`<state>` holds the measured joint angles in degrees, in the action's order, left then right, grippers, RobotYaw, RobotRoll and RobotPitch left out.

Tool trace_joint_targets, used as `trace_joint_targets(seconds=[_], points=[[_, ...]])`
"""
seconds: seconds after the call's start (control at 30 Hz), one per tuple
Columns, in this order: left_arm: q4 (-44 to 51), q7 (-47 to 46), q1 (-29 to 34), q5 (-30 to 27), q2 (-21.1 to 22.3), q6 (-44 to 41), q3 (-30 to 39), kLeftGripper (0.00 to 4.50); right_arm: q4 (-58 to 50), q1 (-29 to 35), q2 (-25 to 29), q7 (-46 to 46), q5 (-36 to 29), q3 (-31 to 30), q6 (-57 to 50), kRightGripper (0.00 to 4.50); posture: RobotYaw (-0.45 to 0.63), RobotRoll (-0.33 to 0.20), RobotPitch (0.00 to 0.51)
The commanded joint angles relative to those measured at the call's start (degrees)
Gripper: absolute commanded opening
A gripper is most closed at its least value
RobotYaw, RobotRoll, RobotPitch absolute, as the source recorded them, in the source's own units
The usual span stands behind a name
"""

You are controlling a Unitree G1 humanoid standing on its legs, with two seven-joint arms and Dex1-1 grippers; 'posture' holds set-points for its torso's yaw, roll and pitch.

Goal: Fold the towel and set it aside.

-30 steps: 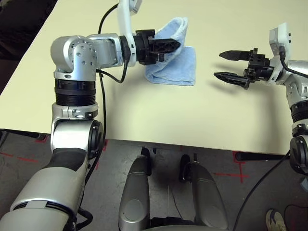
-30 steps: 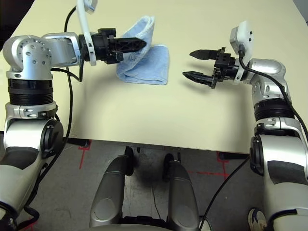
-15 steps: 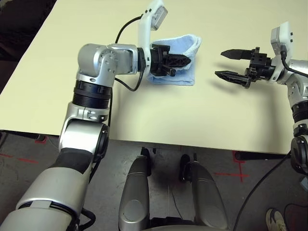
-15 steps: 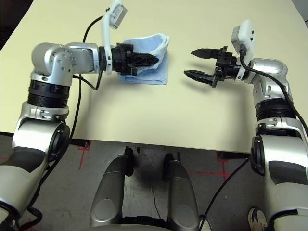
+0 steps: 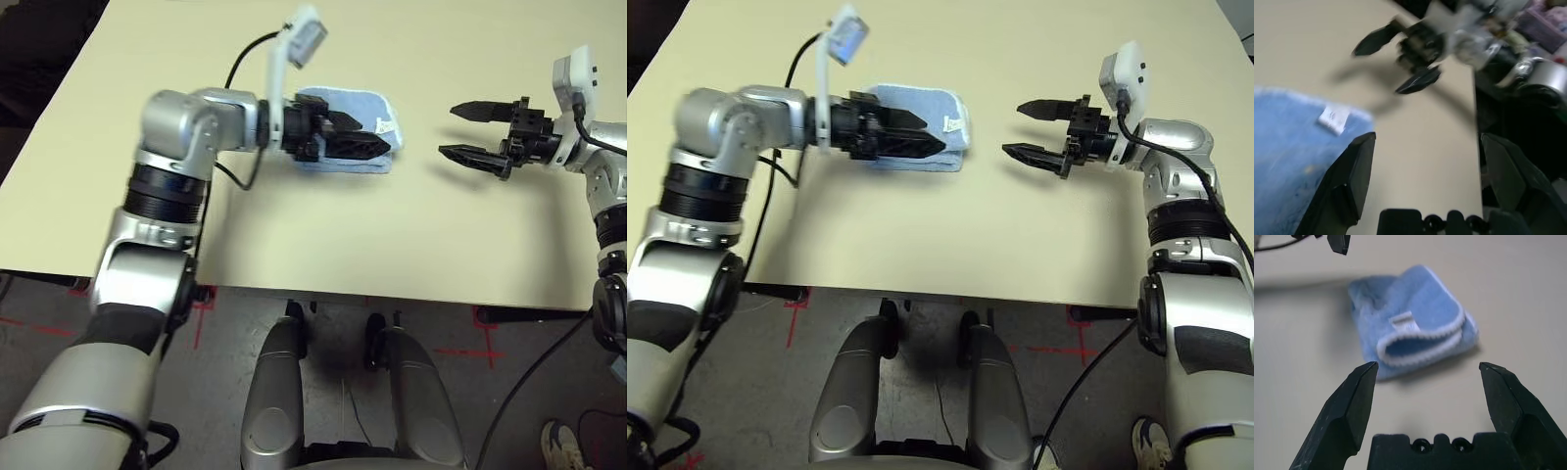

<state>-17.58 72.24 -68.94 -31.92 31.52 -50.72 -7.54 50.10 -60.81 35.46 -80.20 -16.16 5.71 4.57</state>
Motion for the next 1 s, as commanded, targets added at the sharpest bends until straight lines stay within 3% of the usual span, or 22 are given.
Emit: trace_joint_targets(seconds=[0.03,0.2,0.27,0.4,0.63,0.93,1.0], points=[[-5.2,4.6,1.7,2.0,0.8,10.1,1.9,4.48,-0.5,-0.6,-1.8,-1.2,-2.1,0.9,-2.1,4.5,0.12,0.0,0.316],[-14.9,10.3,2.8,7.2,-0.2,27.6,1.8,4.48,-1.5,-0.6,-3.7,-2.8,-2.4,0.2,-2.6,4.5,0.13,0.0,0.321],[-18.2,12.2,2.6,9.0,-0.9,33.2,1.6,4.5,-1.5,-0.7,-3.7,-3.3,-2.2,0.2,-2.1,4.1,0.12,0.0,0.322],[-24.3,15.1,1.2,12.7,-1.5,42.3,1.1,4.5,-1.9,-0.6,-2.9,-4.8,-1.8,-0.1,-1.2,2.75,0.11,0.0,0.32],[-31.6,18.1,-0.6,16.0,-2.5,50.3,1.9,4.5,-4.7,1.3,-2.7,-5.2,-2.3,0.0,-1.6,0.05,0.1,0.0,0.318],[-37.2,17.8,-2.0,17.7,-4.4,58.4,3.8,4.5,-7.9,2.5,-3.0,-4.7,-2.6,-0.2,-3.4,0.05,0.1,0.0,0.319],[-38.2,17.5,-2.2,18.1,-4.6,60.2,4.1,4.11,-8.2,2.5,-3.0,-4.6,-2.6,-0.3,-3.6,0.0,0.1,0.0,0.317]])
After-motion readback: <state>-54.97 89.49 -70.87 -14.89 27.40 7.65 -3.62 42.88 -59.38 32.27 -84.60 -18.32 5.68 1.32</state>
